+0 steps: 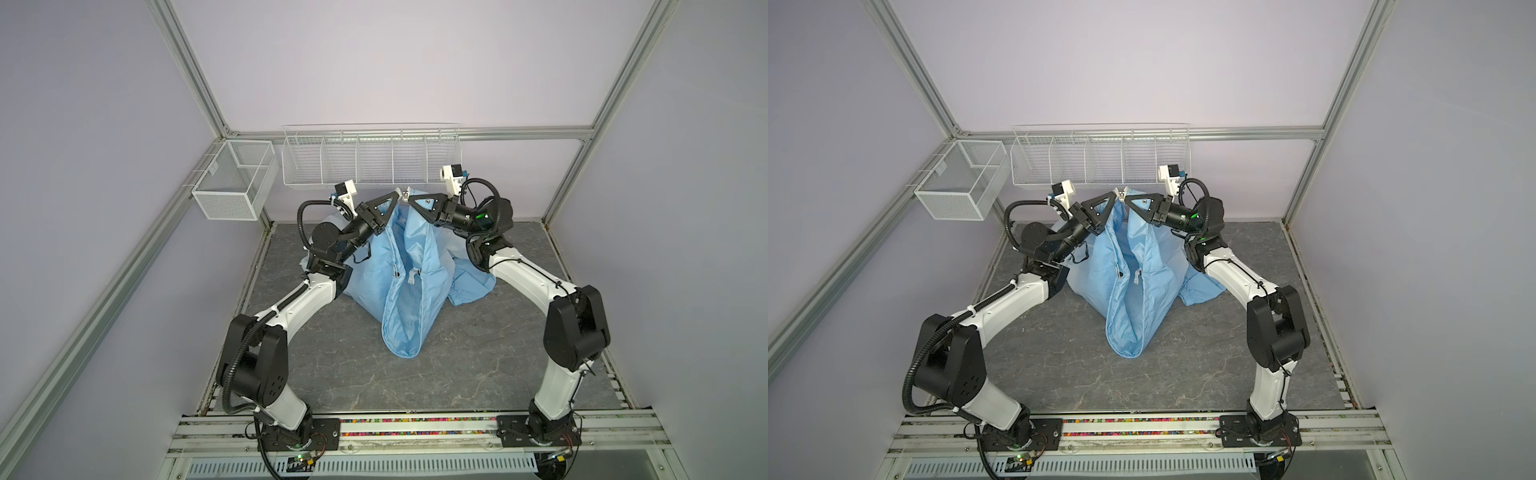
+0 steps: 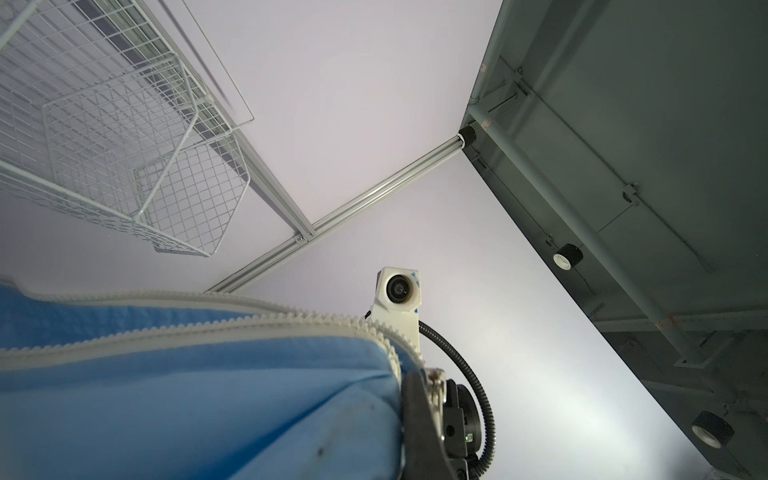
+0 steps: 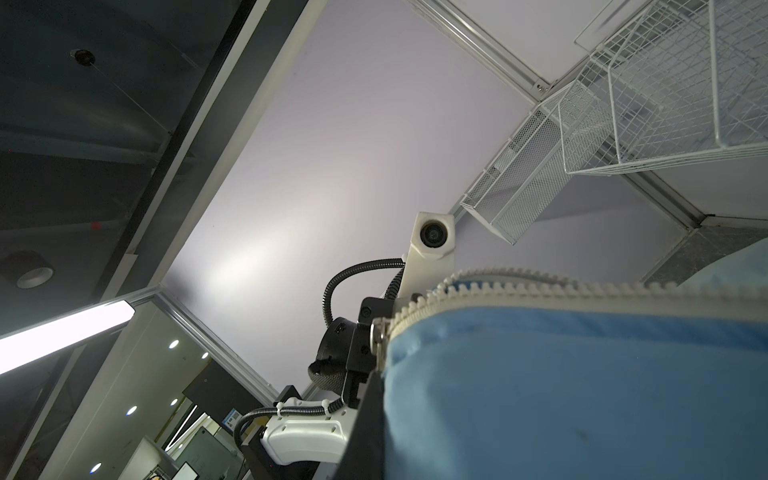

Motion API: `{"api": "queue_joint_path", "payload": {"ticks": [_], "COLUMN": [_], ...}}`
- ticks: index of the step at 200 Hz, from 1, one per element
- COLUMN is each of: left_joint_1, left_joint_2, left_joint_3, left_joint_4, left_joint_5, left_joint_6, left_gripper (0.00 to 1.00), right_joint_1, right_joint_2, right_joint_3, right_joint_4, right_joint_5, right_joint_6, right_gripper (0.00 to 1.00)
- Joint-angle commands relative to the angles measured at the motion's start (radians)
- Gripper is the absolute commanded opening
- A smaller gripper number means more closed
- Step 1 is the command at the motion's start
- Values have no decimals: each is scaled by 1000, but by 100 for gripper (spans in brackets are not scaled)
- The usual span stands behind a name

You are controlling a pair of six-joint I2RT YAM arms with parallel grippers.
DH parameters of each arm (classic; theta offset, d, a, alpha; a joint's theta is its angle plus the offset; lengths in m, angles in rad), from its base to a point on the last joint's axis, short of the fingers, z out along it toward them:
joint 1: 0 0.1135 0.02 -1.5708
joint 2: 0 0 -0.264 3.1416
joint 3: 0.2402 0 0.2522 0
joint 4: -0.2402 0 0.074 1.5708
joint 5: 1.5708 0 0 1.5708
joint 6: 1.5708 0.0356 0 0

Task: Zip up the jacket

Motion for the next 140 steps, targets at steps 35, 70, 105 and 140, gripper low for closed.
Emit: {"api": "queue_joint_path", "payload": {"ticks": [35, 70, 105, 140], "left_joint_1": [-1, -3, -2, -3], "left_joint_2": [-16, -15, -17, -15], "left_joint_3": [48, 48, 51, 46], "left_joint_4": [88, 87, 86, 84], "left_joint_5": [27, 35, 38, 47], "left_joint_6": [-43, -47, -51, -61], "left_gripper": [0, 0, 0, 0], "right_joint_1": [-2, -2, -2, -2], "right_joint_2": [-28, -37, -37, -39], "right_joint_3": [-5, -20, -21, -16], "right_joint_4": [63, 48, 50, 51], "right_joint_5": [-41, -43, -39, -42], "right_joint_6": [28, 12, 10, 10], "right_gripper": [7, 7, 7, 7]}}
